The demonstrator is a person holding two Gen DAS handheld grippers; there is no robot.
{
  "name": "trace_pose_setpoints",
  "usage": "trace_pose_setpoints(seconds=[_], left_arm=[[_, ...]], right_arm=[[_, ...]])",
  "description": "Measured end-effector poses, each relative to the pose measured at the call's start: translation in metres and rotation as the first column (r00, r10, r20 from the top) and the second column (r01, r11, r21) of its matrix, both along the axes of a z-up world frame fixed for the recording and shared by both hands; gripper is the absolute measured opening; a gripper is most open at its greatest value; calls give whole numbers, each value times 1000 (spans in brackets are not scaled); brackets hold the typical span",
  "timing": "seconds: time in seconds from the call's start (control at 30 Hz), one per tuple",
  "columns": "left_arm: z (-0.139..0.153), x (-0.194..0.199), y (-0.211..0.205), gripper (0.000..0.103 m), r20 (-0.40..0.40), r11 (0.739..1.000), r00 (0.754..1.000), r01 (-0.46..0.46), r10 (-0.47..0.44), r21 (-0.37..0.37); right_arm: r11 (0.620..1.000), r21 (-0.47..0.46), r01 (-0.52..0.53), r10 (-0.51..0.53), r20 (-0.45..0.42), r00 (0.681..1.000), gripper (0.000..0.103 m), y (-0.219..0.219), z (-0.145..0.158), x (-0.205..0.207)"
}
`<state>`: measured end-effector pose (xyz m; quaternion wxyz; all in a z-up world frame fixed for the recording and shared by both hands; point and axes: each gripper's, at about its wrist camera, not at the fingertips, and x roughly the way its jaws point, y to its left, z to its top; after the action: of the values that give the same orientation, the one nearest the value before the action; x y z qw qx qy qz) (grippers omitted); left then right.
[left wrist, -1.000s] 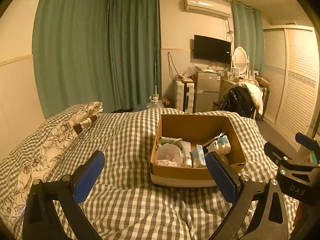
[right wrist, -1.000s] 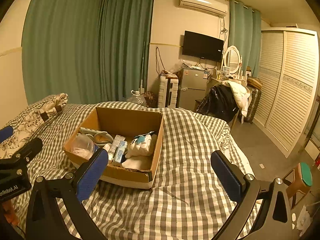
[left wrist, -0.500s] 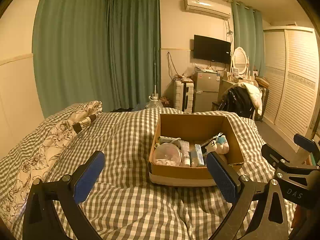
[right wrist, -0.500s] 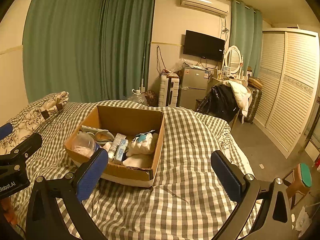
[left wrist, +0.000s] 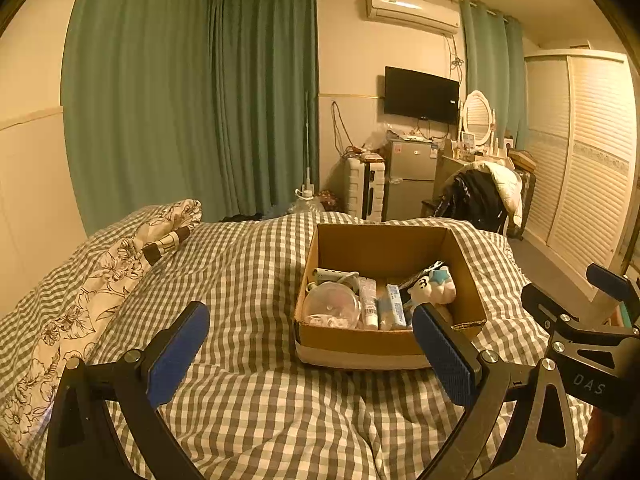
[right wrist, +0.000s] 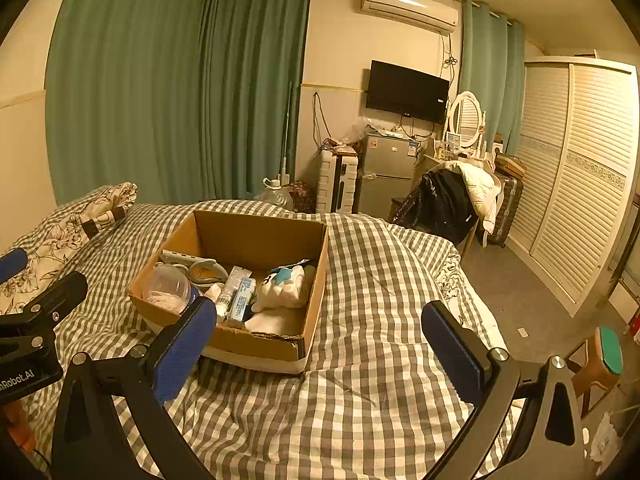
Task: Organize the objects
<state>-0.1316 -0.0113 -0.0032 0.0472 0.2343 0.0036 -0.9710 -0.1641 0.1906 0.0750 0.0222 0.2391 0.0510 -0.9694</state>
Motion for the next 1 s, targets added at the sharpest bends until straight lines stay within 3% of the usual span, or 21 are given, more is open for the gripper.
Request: trace_pose_setpoints(seconds=[1.0], left_arm=[[-2, 0, 1, 103, 5, 1000, 1000, -7, 7, -7]], right_arm=[[1000, 8, 5, -5, 12, 1000, 103, 1, -5, -1]])
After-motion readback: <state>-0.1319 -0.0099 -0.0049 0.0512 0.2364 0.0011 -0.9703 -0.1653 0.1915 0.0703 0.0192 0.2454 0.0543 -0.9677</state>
